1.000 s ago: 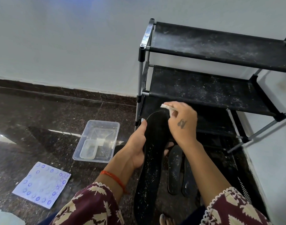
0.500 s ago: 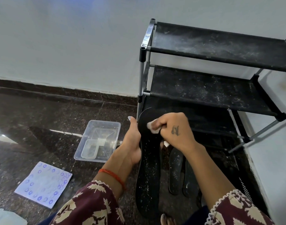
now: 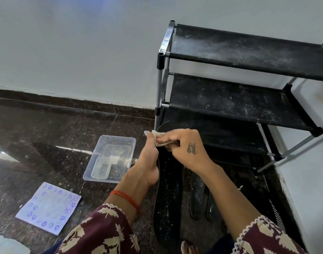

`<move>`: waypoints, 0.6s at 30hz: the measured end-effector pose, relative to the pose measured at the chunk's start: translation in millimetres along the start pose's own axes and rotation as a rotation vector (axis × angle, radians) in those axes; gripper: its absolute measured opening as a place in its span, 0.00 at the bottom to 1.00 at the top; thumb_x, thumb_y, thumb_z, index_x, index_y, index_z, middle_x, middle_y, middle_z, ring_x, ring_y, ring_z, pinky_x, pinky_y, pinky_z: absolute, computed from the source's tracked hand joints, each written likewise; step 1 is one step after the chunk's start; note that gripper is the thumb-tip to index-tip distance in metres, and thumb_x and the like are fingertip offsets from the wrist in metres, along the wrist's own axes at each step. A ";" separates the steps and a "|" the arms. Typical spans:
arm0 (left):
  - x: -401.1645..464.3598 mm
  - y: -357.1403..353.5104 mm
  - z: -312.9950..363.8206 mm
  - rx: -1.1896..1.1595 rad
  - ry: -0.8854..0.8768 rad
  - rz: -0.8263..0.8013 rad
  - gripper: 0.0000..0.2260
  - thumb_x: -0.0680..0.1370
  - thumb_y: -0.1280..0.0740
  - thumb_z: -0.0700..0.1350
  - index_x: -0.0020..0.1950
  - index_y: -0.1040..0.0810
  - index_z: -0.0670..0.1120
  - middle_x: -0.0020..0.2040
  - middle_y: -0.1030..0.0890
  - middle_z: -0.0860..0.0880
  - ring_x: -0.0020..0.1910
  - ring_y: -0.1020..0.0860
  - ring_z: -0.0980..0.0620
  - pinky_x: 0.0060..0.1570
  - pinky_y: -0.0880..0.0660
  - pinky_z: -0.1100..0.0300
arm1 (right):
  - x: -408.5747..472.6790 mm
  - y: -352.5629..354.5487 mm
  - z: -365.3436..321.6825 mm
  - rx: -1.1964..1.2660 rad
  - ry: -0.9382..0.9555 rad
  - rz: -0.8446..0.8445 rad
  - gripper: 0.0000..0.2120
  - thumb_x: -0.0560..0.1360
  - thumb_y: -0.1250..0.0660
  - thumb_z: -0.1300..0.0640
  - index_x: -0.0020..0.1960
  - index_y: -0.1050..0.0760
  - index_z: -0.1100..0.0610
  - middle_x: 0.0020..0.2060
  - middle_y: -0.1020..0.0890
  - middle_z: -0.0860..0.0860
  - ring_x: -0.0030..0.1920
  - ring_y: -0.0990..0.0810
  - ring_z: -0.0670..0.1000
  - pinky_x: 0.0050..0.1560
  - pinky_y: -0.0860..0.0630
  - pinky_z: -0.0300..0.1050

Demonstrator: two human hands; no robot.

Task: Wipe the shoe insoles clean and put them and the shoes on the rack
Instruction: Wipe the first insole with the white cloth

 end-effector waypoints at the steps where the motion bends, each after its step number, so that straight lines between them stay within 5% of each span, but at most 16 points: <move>1: -0.1 0.0 1.5 0.004 -0.014 0.004 0.38 0.77 0.57 0.68 0.55 0.22 0.39 0.43 0.17 0.38 0.39 0.16 0.45 0.35 0.19 0.57 | -0.9 1.2 -0.5 -0.003 -0.002 -0.055 0.14 0.67 0.34 0.72 0.46 0.17 0.58 0.44 0.15 0.51 0.46 0.19 0.40 0.52 0.24 0.31; 5: -0.5 0.9 4.2 0.019 0.000 0.007 0.37 0.77 0.56 0.68 0.56 0.21 0.41 0.48 0.17 0.39 0.42 0.17 0.44 0.42 0.22 0.52 | -3.9 12.8 14.2 -0.270 -0.107 -0.145 0.14 0.66 0.35 0.70 0.39 0.16 0.55 0.37 0.15 0.52 0.35 0.18 0.45 0.45 0.21 0.39; 8: -0.9 1.5 3.4 0.052 0.009 0.018 0.36 0.76 0.56 0.68 0.61 0.23 0.43 0.50 0.17 0.39 0.41 0.16 0.43 0.41 0.20 0.53 | -3.3 28.4 21.4 -0.372 -0.142 0.159 0.13 0.70 0.35 0.69 0.44 0.16 0.56 0.43 0.15 0.54 0.43 0.18 0.51 0.49 0.22 0.44; 11: -2.3 -2.5 0.1 0.048 0.040 -0.014 0.38 0.75 0.56 0.70 0.63 0.24 0.43 0.55 0.19 0.38 0.43 0.17 0.42 0.43 0.21 0.51 | -0.5 28.9 19.3 -0.256 -0.115 0.353 0.14 0.71 0.35 0.70 0.51 0.18 0.57 0.48 0.16 0.52 0.49 0.20 0.46 0.51 0.26 0.35; 18: -1.7 0.1 -2.1 0.044 0.041 0.012 0.38 0.76 0.55 0.70 0.64 0.24 0.42 0.52 0.19 0.38 0.46 0.18 0.43 0.40 0.20 0.53 | 3.9 4.3 15.6 -0.101 -0.163 0.143 0.18 0.69 0.33 0.72 0.56 0.20 0.58 0.52 0.17 0.52 0.54 0.20 0.46 0.50 0.33 0.19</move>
Point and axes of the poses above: each hand's wrist, its own x-axis towards the middle knuckle, its own y-axis out of the back of the hand, z = x × y, the point moved 4 cm from there along x, towards the middle knuckle
